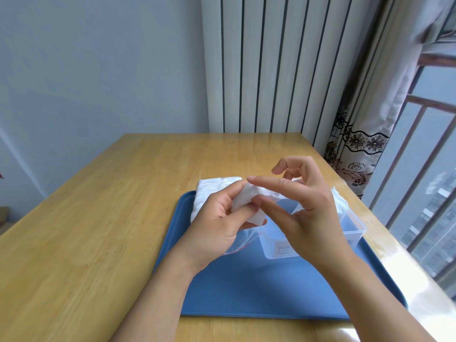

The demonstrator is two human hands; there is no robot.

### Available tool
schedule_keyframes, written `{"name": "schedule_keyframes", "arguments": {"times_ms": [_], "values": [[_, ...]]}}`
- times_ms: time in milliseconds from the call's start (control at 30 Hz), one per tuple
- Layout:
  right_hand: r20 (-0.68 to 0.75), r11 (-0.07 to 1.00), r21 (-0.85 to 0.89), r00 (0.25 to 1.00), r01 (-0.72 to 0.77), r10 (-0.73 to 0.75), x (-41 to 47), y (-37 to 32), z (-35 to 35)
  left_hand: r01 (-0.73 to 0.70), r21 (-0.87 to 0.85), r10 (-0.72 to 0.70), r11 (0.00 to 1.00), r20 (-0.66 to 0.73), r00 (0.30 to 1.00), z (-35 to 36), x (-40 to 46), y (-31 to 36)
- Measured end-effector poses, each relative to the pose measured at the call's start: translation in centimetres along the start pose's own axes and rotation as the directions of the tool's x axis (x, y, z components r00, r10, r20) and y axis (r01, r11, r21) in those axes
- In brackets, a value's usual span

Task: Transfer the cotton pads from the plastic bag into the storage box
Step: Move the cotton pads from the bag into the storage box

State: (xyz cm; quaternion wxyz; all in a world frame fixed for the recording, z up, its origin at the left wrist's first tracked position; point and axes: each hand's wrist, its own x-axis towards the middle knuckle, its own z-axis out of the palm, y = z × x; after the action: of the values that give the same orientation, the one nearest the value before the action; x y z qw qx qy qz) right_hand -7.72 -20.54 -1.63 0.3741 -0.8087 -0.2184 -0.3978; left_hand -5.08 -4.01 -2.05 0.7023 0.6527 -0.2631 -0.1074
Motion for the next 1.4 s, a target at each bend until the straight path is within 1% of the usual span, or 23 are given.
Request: {"name": "schedule_keyframes", "arguments": {"times_ms": [67,167,233,333,467,600,733,933,1033,1167,1233,1333,1400], "values": [[-0.034,0.998,-0.055,0.999,0.04,-0.042,-0.17,0.21,0.08,0.025,-0.057,-0.024,0.998,0.016,1.0,-0.21,0.03,0.06],[-0.069,0.987,-0.126,0.992,0.1,-0.109,-0.23,0.23,0.15,0.09,-0.269,-0.072,0.959,0.076,0.995,-0.31,0.04,0.4],[-0.089,0.969,-0.196,0.981,0.15,-0.17,-0.31,0.0,0.26,0.128,-0.378,-0.109,0.917,0.071,0.991,-0.31,0.11,0.43],[-0.101,0.943,-0.26,0.965,0.208,-0.241,-0.48,-0.3,0.34,0.13,-0.396,-0.117,0.909,0.056,0.992,-0.31,0.28,0.12],[-0.127,0.929,-0.29,0.953,0.23,-0.275,-0.45,0.04,0.34,0.117,-0.443,-0.109,0.889,0.044,0.993,-0.2,0.25,0.28],[-0.172,0.928,-0.282,0.939,0.242,-0.297,-0.63,0.29,0.44,0.119,-0.461,-0.095,0.879,0.075,0.993,-0.07,0.16,0.22],[-0.213,0.94,-0.253,0.934,0.23,-0.286,-0.83,0.22,0.78,0.123,-0.462,-0.1,0.878,0.075,0.992,-0.11,0.28,0.0],[-0.217,0.957,-0.201,0.943,0.209,-0.252,-0.8,0.13,0.97,0.113,-0.441,-0.088,0.89,0.076,0.993,-0.12,0.21,0.03],[-0.227,0.957,-0.202,0.94,0.209,-0.253,-0.72,0.03,0.97,0.11,-0.447,-0.085,0.888,0.074,0.994,-0.11,0.17,0.04],[-0.24,0.961,-0.213,0.944,0.176,-0.226,-0.61,-0.25,0.9,0.125,-0.432,-0.116,0.893,0.046,0.992,-0.14,0.22,0.0],[-0.208,0.97,-0.192,0.959,0.151,-0.191,-0.53,-0.3,0.73,0.127,-0.419,-0.128,0.899,0.026,0.991,-0.18,0.24,-0.17],[-0.094,0.989,-0.118,0.991,0.085,-0.096,-0.27,-0.28,0.34,0.128,-0.346,-0.143,0.929,-0.017,0.99,-0.09,0.27,-0.36],[-0.035,0.998,-0.065,0.999,0.018,-0.02,-0.17,-0.25,0.13,0.133,-0.307,-0.15,0.942,-0.034,0.988,0.12,0.28,-0.28]]}}
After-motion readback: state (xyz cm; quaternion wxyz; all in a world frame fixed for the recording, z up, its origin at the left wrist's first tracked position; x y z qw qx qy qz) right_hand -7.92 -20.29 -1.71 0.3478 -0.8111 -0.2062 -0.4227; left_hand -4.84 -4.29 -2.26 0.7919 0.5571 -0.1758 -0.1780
